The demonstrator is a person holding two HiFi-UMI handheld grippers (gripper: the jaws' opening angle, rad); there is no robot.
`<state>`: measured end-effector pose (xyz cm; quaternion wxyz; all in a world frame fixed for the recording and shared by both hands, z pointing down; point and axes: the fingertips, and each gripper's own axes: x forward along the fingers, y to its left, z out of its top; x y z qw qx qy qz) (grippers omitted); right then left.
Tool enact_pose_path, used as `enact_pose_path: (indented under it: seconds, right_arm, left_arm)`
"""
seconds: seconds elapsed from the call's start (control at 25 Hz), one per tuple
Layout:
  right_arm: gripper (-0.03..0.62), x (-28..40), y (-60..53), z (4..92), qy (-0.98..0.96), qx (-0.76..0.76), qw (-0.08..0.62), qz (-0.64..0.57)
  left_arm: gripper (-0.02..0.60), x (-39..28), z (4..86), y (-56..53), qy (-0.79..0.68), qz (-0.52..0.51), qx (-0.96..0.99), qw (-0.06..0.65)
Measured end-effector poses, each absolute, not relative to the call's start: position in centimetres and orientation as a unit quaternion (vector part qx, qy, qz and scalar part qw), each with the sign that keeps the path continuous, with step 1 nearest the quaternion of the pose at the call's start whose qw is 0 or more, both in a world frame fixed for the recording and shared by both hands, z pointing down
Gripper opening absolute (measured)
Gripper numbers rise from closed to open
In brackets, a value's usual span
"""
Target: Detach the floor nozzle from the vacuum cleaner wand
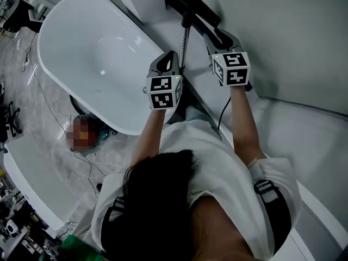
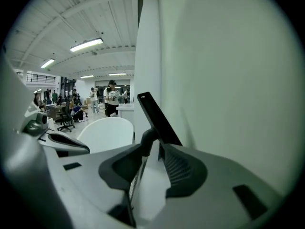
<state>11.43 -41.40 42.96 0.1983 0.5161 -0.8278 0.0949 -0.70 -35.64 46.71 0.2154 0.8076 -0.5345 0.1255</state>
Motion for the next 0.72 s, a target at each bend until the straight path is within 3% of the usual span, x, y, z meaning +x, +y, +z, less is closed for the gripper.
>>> enact_pose_path:
  seconds: [0.36, 0.72]
  right_arm:
    - [0.249, 11.6, -47.0, 43.9, -0.831, 0.48, 0.278, 0.038]
    - [0.259, 11.7, -50.1, 45.4, -0.83, 0.453, 0.327, 0.013]
  left_arm:
    - [0.006, -0.7, 47.8, -39.1, -0.548, 0.135, 0.794, 0.225]
    - [0.006, -1.0, 48.6, -41.3, -0.561, 0.142, 0.783, 0.228]
